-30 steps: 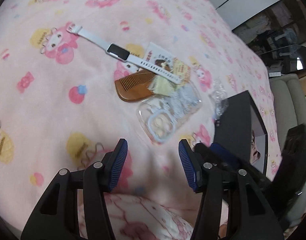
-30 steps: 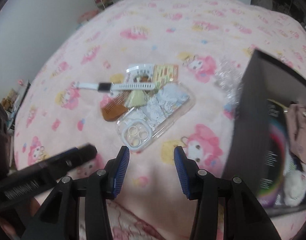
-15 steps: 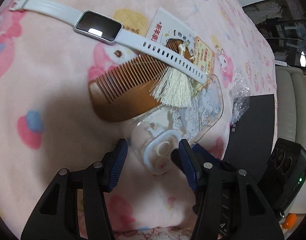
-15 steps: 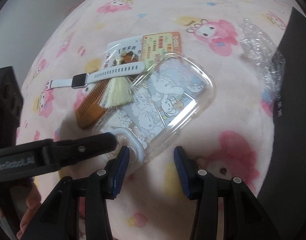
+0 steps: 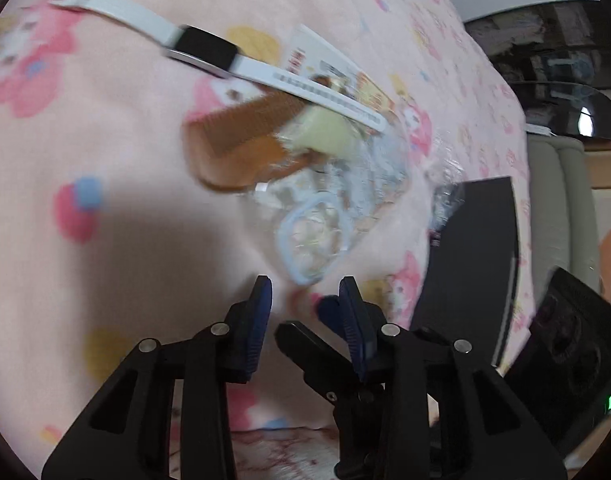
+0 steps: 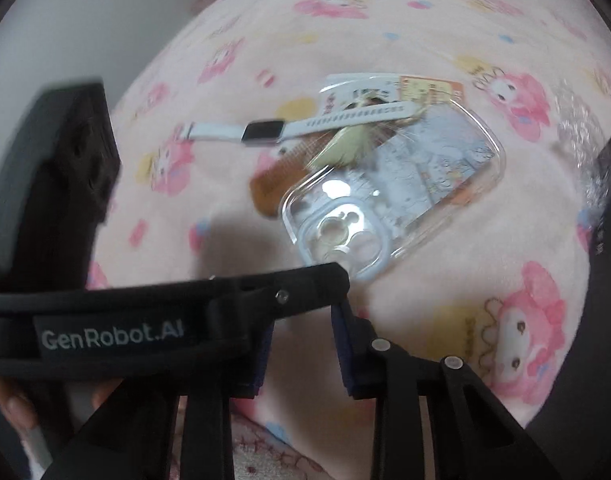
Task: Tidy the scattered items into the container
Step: 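Position the right tool over the clear phone case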
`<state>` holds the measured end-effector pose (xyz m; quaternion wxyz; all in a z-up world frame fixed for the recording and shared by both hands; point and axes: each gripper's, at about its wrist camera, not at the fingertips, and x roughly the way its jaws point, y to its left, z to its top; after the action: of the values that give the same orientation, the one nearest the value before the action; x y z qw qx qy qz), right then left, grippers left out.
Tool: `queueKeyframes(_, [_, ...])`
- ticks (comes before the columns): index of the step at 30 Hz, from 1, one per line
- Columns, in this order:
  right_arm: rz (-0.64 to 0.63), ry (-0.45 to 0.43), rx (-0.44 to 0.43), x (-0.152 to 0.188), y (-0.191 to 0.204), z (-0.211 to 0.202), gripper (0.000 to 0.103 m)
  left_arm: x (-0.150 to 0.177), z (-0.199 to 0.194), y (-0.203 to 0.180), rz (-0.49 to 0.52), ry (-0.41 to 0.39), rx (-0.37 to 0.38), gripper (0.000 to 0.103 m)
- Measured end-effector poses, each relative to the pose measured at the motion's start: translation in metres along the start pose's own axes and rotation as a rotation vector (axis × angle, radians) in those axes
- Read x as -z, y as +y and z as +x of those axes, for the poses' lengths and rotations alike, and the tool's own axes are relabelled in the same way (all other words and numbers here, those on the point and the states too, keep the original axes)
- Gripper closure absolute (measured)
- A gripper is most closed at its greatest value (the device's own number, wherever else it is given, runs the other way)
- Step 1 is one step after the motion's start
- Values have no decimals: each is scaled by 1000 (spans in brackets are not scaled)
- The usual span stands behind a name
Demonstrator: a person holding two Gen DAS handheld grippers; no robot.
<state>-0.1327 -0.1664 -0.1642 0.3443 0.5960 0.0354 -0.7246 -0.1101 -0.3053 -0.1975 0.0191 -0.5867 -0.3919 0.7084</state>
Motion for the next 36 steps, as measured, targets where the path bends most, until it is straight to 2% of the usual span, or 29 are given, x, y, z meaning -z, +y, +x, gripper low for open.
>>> queueKeyframes(3, [-18, 4, 7, 2, 6, -3, 78, 0, -9, 17, -66, -10, 4, 69])
queueKeyframes(7, [88, -23, 88, 1, -28, -16, 77, -3, -10, 32, -90, 1, 38, 60])
queueKeyframes(10, [153, -70, 164, -13, -52, -24, 73, -11, -5, 28, -78, 1, 41, 53])
queueKeyframes(14, [187, -110, 204, -35, -74, -29, 62, -22, 7, 20, -31, 25, 13, 51])
queueKeyframes(17, [201, -123, 235, -49, -87, -23, 61, -29, 19, 17, -12, 43, -9, 52])
queueKeyframes(19, [229, -107, 248, -54, -94, -8, 61, -33, 24, 17, -15, 52, 12, 53])
queueKeyframes(23, [285, -125, 212, -60, -108, 5, 61, -34, 30, 15, -2, 49, 31, 53])
queueKeyframes(28, [355, -209, 193, -68, -124, -7, 61, -32, 28, 17, -4, 34, 71, 65])
queueKeyframes(30, [375, -236, 201, -73, -131, -9, 61, -33, 25, 19, -9, 19, 93, 66])
queueKeyframes(32, [379, -217, 194, -80, -135, -3, 61, -32, 19, 20, 0, 0, 104, 69])
queueKeyframes(33, [381, -211, 181, -82, -135, 2, 61, -30, 14, 20, 5, -15, 118, 77])
queueKeyframes(36, [349, -144, 83, -83, -129, 15, 60, -23, 0, 24, 3, -52, 126, 79])
